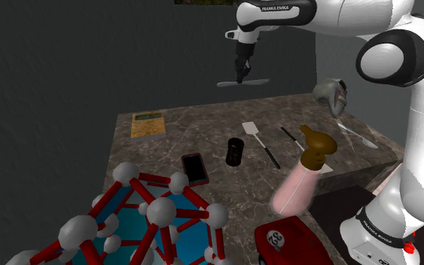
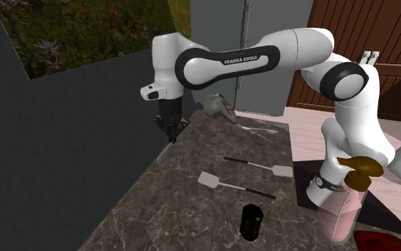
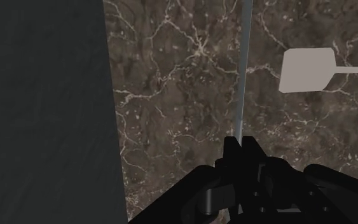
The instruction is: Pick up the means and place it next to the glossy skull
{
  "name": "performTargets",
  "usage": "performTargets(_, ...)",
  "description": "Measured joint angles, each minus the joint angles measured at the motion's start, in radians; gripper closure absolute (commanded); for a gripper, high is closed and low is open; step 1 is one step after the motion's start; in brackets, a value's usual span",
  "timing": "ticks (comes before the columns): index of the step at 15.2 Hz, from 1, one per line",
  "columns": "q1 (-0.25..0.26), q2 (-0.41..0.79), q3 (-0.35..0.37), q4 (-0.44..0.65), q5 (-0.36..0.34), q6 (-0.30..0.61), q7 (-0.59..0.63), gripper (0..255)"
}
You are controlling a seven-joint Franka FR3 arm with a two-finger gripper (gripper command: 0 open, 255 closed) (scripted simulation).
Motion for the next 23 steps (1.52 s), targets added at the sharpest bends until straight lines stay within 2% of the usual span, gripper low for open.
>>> performTargets(12, -0.019, 0.054, 0.001, 0.247, 0.009, -0.192, 0.012, 255)
performTargets(16, -0.052, 0.008, -0.015, 0.192, 0.007, -0.188, -0.04, 255)
performTargets(19, -0.085, -0.054, -0.034, 0.092, 0.002, -0.153, -0.101, 255)
performTargets(23, -0.137, -0.098, -0.062, 0.022, 0.001, -0.133, -0.186, 255)
